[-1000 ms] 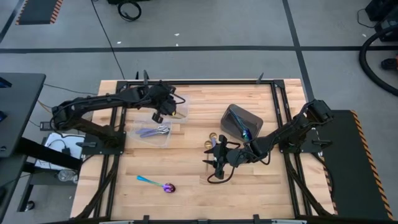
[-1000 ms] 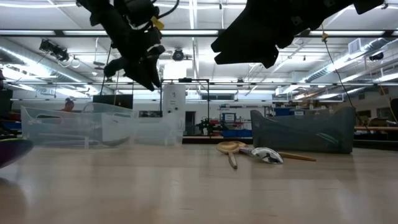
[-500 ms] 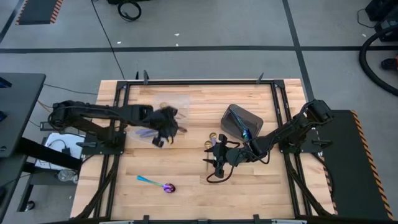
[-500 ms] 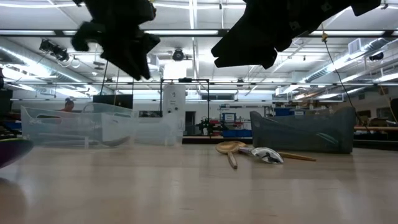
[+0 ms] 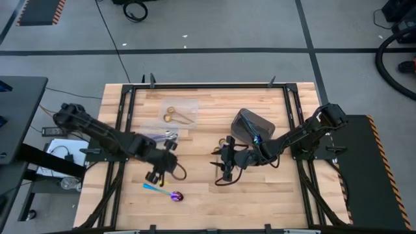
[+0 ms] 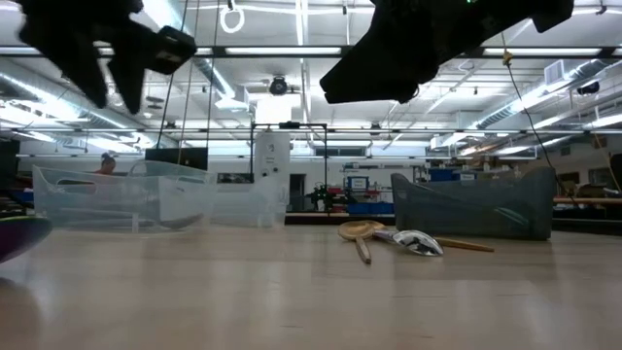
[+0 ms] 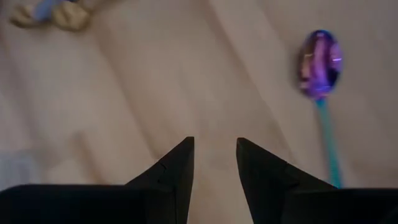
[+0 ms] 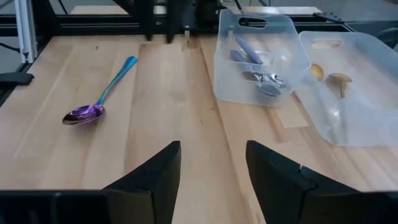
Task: Sort silverware by color (type)
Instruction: Put the purple spoon into the black bin
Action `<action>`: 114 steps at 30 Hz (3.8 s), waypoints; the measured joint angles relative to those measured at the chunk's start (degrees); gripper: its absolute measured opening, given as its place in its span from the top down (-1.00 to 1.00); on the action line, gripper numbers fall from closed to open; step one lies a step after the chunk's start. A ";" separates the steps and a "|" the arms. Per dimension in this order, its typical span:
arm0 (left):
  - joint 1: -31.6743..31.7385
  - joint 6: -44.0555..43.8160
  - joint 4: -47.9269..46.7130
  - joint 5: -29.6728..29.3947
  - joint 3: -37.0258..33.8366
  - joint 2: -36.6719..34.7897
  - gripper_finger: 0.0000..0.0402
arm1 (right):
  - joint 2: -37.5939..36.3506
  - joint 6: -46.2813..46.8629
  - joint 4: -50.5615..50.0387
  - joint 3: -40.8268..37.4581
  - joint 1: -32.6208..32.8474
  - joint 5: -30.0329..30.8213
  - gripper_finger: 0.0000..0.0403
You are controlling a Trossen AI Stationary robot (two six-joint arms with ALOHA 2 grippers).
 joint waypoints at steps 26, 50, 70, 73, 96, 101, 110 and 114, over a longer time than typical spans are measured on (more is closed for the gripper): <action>-13.67 -30.56 3.41 6.90 1.58 20.27 0.36 | 0.00 -5.98 5.54 0.00 -5.78 -8.04 0.05; -19.49 -34.69 -1.29 1.72 7.15 30.13 0.47 | 0.00 -5.46 5.40 0.00 -5.20 -8.10 0.05; -23.37 -33.38 -2.22 -9.63 7.54 30.46 0.93 | 0.00 -4.38 5.06 0.00 -5.20 -8.10 0.05; -23.60 -32.63 -5.30 -14.83 9.37 31.03 0.93 | 0.00 -4.23 5.06 0.00 -5.21 -8.10 0.05; -23.11 -24.12 -8.96 -26.86 12.72 30.59 1.00 | 0.00 0.10 3.47 0.00 -5.74 -8.10 0.05; -23.13 -17.92 -7.80 -31.79 12.76 30.53 1.00 | 0.00 1.88 4.35 0.00 -5.77 -8.59 0.05; -20.50 1.19 -1.90 -41.34 12.79 30.48 1.00 | 0.00 9.05 3.56 0.00 -7.85 -16.12 0.05; -18.97 7.26 3.26 -42.86 12.79 30.48 1.00 | 0.00 12.96 0.42 0.00 -9.11 -19.35 0.05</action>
